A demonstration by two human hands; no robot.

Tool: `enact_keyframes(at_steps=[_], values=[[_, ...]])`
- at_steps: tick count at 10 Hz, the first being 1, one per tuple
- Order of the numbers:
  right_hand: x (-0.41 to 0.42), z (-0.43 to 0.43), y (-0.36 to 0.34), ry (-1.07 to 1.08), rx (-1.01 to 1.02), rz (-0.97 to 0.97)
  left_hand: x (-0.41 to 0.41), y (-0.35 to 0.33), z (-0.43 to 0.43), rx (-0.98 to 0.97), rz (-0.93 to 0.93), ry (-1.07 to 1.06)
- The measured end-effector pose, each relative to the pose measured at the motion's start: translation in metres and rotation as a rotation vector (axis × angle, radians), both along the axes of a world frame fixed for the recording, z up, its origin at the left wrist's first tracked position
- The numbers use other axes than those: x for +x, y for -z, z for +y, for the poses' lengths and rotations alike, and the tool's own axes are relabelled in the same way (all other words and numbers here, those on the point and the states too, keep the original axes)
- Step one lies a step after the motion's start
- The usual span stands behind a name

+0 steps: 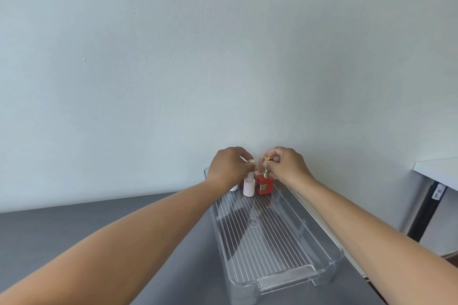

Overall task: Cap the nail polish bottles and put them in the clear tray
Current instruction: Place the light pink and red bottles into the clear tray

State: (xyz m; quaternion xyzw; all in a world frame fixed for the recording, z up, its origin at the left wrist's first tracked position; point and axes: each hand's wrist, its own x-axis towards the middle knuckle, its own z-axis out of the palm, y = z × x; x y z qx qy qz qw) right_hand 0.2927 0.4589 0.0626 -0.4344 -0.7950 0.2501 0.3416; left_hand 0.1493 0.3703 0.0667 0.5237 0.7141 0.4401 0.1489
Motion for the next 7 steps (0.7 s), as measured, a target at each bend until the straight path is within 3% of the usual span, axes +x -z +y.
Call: enact_keyframes(at_steps=[7], values=[[0.0089,-0.0050,-0.0022,-0.012,-0.015,-0.015,-0.0019,-0.0048,-0.0083,0.000,-0.033,-0.003]])
